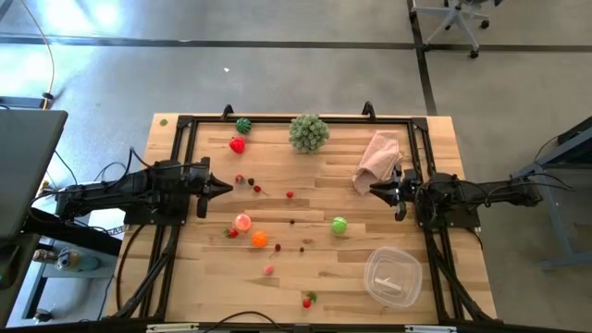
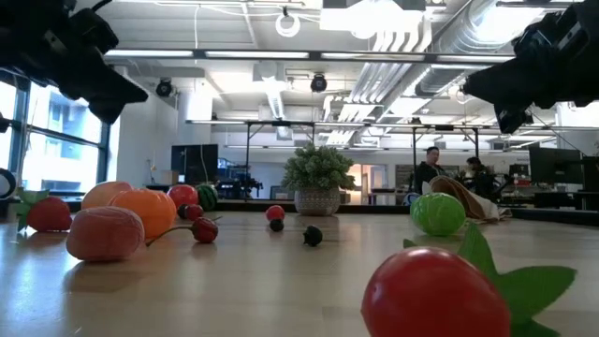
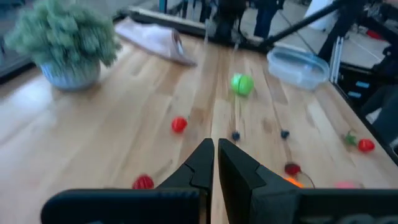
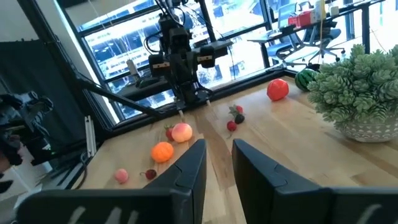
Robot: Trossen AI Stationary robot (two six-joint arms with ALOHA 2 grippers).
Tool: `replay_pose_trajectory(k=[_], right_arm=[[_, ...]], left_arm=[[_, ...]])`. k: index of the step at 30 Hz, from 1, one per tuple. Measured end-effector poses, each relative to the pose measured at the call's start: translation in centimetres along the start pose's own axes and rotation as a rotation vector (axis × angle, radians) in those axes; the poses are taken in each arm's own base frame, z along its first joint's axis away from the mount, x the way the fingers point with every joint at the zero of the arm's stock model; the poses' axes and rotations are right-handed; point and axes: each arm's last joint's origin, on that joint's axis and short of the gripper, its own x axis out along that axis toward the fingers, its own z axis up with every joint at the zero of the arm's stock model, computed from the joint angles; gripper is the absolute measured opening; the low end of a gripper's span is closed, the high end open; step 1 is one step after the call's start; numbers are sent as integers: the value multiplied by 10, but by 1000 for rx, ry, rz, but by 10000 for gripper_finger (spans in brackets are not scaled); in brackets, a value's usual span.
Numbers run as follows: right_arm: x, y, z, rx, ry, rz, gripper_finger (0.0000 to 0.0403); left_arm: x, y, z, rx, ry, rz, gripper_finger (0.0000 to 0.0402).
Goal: Pick and placing Produce into tupperware
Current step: Move the container to the center of the table
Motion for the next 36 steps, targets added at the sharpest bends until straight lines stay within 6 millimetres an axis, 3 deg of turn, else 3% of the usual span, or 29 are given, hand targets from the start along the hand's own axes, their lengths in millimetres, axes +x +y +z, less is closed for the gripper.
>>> replay_pose_trajectory(k=[11, 16, 21, 24, 29, 36], right_arm=[[-1, 3, 11, 23, -115, 37, 68], [-3, 10, 23, -17, -225, 157, 68], [-7, 15, 35, -60, -300, 261, 68], [-8, 19, 46, -57, -259, 256, 68], [-2, 27, 66, -41, -129, 249, 68], [29, 44, 87, 17, 187, 209, 68]], left_arm=[[-3, -4, 23, -28, -241, -38, 14], [-5, -5, 31, -104, -323, -68, 14], [-14, -15, 50, 3, -483, -282, 14], [-17, -20, 58, 42, -478, -393, 14], [-6, -18, 60, -5, -332, -341, 14], [11, -17, 65, -27, -221, -316, 14]])
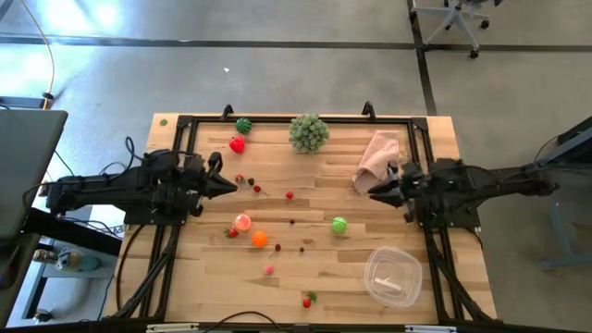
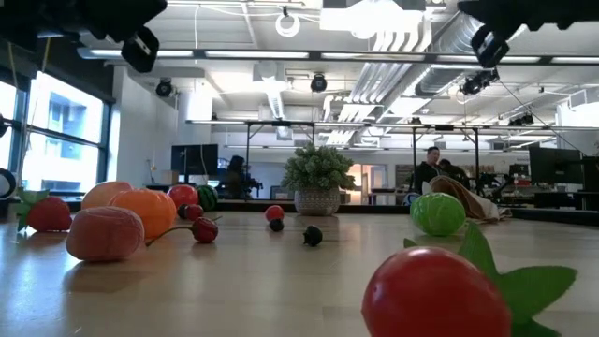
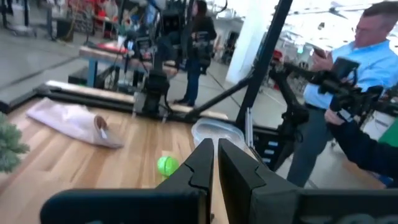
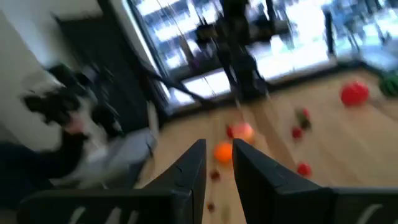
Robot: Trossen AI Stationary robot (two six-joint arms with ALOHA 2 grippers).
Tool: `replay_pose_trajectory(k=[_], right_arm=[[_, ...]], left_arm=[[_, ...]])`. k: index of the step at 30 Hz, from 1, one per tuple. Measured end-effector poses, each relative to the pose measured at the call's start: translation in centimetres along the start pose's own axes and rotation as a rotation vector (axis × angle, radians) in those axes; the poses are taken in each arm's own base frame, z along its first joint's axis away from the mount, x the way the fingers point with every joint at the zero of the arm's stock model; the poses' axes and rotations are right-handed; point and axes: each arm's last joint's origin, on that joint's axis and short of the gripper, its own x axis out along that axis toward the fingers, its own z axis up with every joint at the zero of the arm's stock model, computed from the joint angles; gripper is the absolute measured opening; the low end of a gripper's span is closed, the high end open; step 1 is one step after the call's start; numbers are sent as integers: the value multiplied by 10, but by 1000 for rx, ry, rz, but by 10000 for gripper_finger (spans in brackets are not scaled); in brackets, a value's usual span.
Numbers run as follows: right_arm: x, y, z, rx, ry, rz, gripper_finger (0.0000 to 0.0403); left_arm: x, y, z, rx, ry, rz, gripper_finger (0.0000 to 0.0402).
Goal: Pick and placing Produce into tupperware
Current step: Move the container to the center of the table
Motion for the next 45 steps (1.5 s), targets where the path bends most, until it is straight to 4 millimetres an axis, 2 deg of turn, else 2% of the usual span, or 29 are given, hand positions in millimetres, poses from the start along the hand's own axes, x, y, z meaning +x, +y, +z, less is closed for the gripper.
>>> replay_pose_trajectory(k=[7, 13, 20, 26, 30, 36, 40, 45], right_arm=[[47, 20, 22, -195, 135, -53, 68], [78, 34, 16, -170, 288, -47, 68], [93, 53, 6, 6, 532, -207, 68], [97, 89, 7, 71, 676, -371, 68], [95, 111, -13, 188, 776, -493, 68], [84, 116, -65, 330, 907, -797, 68], [84, 118, -87, 375, 929, -833, 68], [83, 126, -99, 468, 947, -810, 68]], left_arm=[[11, -1, 12, 62, 37, -66, 14], [12, -1, 5, 27, 123, -115, 14], [13, -5, -4, 0, 204, -112, 14], [16, -16, -9, 45, 215, -58, 14], [17, -21, -13, 50, 238, -37, 14], [17, -27, -16, 68, 258, -34, 14], [17, -27, -17, 70, 259, -35, 14], [17, -27, -17, 71, 260, -35, 14]])
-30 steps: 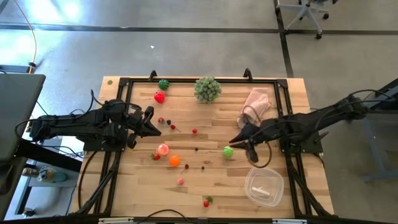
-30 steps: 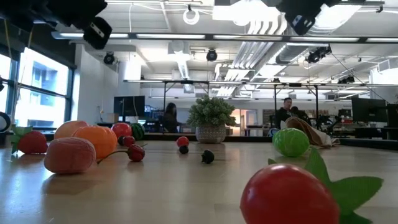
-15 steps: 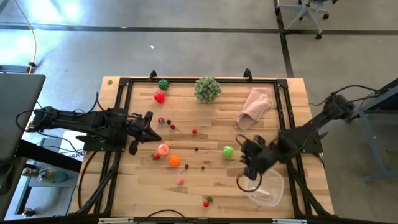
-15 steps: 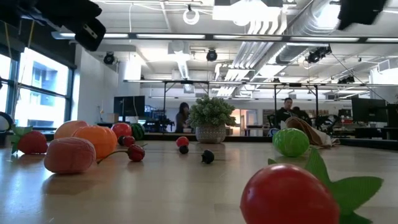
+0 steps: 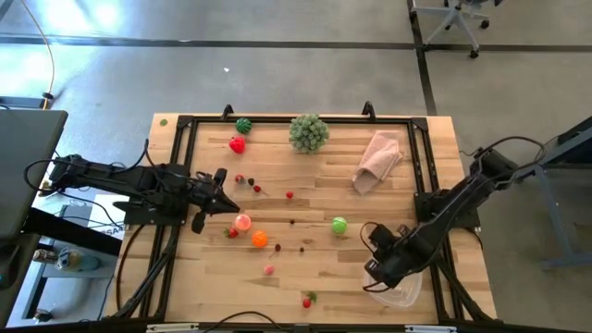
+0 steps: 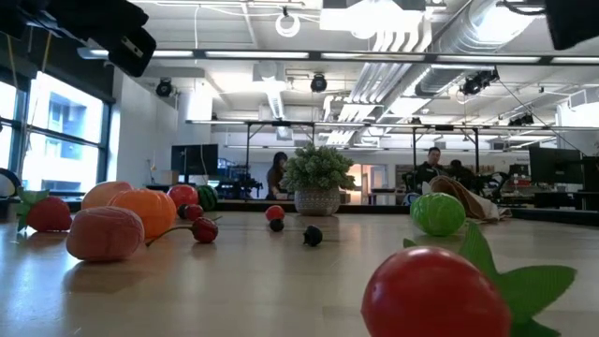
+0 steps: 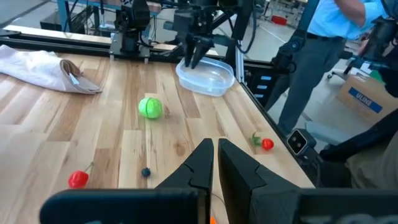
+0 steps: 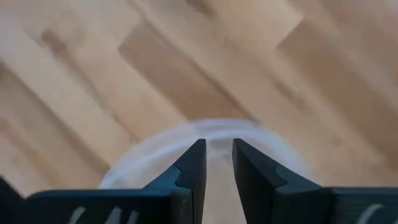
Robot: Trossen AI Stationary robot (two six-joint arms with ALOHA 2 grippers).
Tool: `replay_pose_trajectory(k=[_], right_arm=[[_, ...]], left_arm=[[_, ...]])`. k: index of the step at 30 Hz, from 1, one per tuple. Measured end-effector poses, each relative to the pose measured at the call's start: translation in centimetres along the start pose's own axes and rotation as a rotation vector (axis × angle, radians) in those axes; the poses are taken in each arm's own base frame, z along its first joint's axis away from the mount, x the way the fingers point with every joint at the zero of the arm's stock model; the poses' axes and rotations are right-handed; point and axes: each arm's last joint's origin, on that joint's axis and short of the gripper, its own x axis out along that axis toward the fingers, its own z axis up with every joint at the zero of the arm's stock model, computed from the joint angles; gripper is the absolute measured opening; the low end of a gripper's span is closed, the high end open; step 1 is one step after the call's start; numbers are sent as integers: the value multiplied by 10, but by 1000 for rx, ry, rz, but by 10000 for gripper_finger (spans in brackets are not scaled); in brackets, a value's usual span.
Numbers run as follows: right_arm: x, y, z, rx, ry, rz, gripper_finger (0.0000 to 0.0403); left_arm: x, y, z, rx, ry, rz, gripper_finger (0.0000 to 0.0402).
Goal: Pick and placing Produce into tupperware
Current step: Move the container to the center of the table
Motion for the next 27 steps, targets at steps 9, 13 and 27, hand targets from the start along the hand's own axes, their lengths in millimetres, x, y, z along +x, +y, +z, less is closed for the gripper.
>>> replay_pose_trajectory(k=[9, 13, 27], right_arm=[[-2, -1, -25, 62, 34, 18, 68], [6, -1, -30, 104, 38, -35, 68], [43, 5, -15, 74, 70, -187, 68]], left_arm=[[0, 0, 0, 23, 0, -3, 14], [0, 0, 0, 28, 1, -3, 14], [0, 1, 0, 38, -1, 23, 14]])
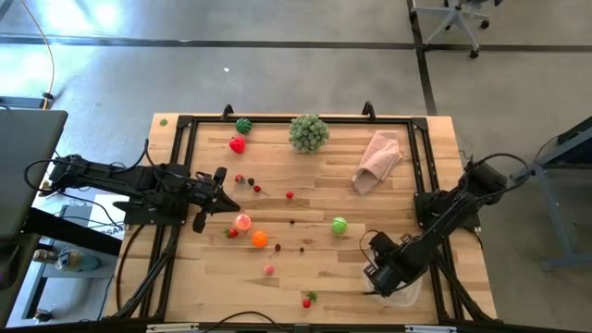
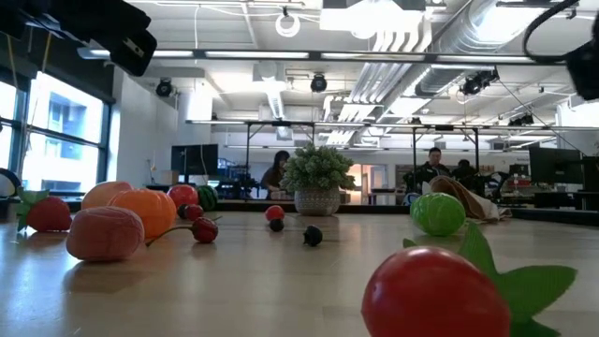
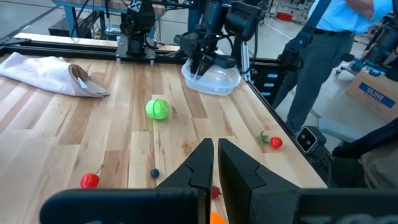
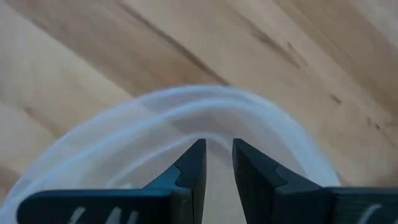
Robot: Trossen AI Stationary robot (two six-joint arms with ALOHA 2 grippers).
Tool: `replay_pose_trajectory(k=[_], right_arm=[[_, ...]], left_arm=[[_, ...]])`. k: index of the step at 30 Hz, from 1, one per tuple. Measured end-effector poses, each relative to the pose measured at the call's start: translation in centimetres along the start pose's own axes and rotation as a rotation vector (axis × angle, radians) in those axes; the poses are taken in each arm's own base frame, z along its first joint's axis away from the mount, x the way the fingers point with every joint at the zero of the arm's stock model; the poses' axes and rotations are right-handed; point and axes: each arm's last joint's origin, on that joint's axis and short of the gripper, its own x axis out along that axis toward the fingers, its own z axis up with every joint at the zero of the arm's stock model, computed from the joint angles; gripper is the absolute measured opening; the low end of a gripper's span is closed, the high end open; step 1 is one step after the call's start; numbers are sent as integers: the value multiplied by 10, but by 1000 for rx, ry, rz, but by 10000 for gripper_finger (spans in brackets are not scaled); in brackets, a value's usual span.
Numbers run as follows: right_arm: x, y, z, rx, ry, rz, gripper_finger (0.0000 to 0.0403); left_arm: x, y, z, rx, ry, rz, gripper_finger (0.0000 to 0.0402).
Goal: Pick and placing Produce into tupperware
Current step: Move the container to the center of the table
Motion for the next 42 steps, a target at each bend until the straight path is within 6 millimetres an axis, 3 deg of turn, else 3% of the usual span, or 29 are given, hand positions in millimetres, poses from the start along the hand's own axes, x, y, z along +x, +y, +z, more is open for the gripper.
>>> replay_pose_trajectory(k=[17, 34, 42], right_arm=[[11, -12, 79, -67, -67, -148, 68], [23, -58, 173, -119, -86, -340, 68], [30, -66, 211, -122, -155, -234, 68]], left_arm=[[0, 0, 0, -4, 3, 1, 14], [0, 0, 0, -4, 4, 0, 14], [0, 0, 0, -4, 4, 0, 14]])
